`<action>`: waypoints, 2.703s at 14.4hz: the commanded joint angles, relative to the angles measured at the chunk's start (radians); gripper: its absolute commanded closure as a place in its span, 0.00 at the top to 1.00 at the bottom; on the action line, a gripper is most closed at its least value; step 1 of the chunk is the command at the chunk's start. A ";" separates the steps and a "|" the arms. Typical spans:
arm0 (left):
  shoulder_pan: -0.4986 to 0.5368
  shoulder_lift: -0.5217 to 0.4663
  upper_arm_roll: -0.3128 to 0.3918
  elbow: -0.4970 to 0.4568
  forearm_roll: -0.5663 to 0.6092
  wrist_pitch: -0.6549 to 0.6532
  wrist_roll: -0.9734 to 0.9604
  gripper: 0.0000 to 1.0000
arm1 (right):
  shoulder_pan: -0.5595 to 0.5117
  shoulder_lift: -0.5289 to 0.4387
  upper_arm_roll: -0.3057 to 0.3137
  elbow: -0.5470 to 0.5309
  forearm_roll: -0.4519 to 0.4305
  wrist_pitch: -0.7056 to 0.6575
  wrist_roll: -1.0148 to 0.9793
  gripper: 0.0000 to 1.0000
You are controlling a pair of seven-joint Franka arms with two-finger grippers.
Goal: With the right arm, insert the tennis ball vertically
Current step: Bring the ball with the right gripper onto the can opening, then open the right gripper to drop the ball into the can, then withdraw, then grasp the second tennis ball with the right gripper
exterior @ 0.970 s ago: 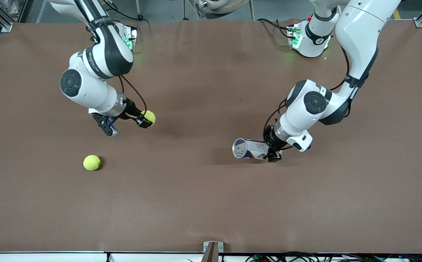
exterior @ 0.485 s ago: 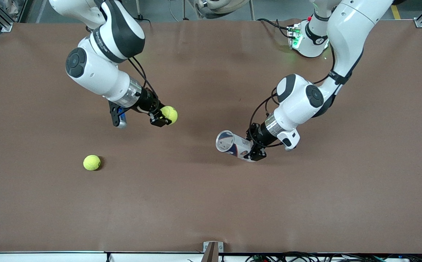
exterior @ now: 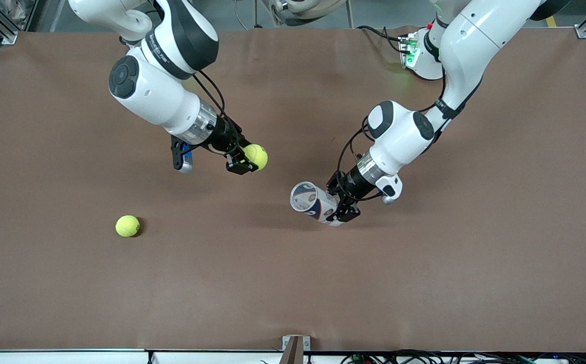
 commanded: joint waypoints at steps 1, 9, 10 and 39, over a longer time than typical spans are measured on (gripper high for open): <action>-0.009 -0.003 -0.009 0.009 -0.028 0.018 0.004 0.60 | 0.018 0.108 -0.009 0.166 0.021 -0.012 0.087 0.00; -0.032 -0.003 -0.009 0.009 -0.028 0.016 0.009 0.60 | 0.015 0.342 -0.012 0.476 0.014 -0.092 0.185 0.00; -0.034 -0.003 -0.009 0.009 -0.028 0.016 0.009 0.60 | 0.018 0.356 -0.013 0.488 0.012 -0.090 0.199 0.00; -0.050 0.090 -0.039 0.100 -0.019 0.008 0.007 0.58 | -0.359 0.159 -0.023 0.118 -0.212 -0.282 -0.806 1.00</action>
